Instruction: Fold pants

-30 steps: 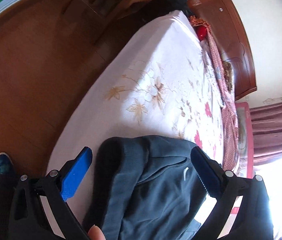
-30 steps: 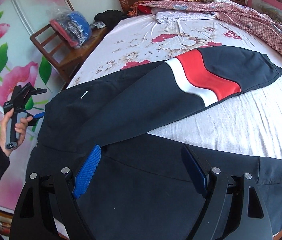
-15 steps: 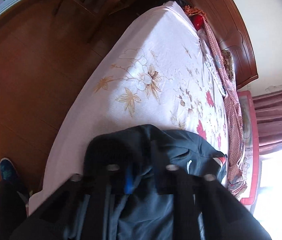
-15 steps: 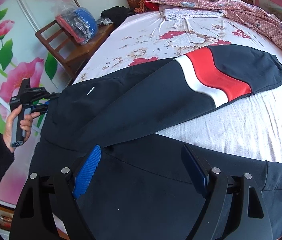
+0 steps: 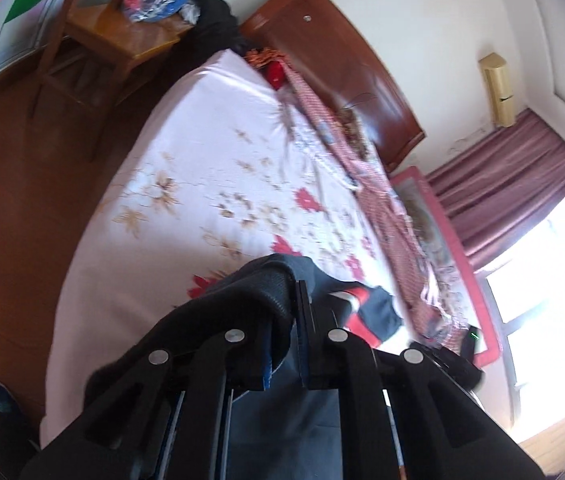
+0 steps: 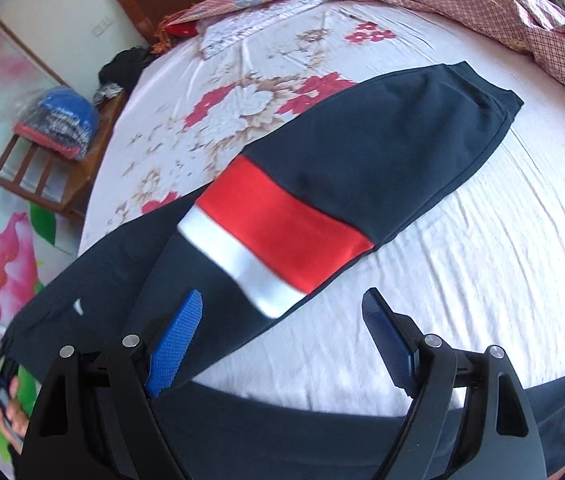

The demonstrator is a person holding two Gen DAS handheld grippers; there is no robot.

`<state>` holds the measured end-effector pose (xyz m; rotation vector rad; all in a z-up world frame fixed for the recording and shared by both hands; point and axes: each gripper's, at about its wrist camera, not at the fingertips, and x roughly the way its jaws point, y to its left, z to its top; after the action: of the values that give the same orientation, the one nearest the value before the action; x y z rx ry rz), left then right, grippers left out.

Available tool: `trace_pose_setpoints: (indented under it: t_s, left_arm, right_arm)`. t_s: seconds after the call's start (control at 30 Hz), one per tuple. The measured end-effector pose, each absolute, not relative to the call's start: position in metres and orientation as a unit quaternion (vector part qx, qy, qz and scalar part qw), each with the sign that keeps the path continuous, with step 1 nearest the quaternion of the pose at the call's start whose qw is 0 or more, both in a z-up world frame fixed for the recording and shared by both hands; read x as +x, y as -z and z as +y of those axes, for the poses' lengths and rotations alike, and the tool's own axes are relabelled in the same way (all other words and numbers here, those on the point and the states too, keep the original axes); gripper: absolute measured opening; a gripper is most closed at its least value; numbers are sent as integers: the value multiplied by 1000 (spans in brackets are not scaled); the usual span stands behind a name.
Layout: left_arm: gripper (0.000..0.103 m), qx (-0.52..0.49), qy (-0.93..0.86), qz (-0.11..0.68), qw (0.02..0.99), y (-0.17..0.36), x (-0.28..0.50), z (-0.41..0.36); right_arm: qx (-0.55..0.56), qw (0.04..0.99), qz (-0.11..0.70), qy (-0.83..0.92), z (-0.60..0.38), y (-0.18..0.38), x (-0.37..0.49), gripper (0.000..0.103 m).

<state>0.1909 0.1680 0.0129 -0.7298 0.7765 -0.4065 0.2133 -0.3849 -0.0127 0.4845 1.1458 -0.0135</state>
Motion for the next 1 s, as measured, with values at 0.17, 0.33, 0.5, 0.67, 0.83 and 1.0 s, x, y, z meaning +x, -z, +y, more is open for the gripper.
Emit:
trace_pose_setpoints:
  t_s: [0.17,0.33,0.5,0.67,0.83,1.0]
  left_arm:
    - [9,-347,241,352,835,-28,153,160]
    - [9,-335,264,351,834,-33,114,156]
    - [9,-334,273,351,831,-35,86,156]
    - [9,-327,277,353,832,-36,62,160]
    - [9,-315,277,369,829,-32,50,160]
    - [10,-300,274,369,836,-39,55,163]
  right_arm:
    - [272,780,563,37,-407,33,273,82]
    - [293,754,580,99,-417,55,323,82]
    - [319,710,607,161,-424,74,347,82]
    - [366,700,593,155,-427,70,354,82]
    - [321,702,616,160,-412,67,358,82]
    - [294,720,615,133,-413,64,348,37]
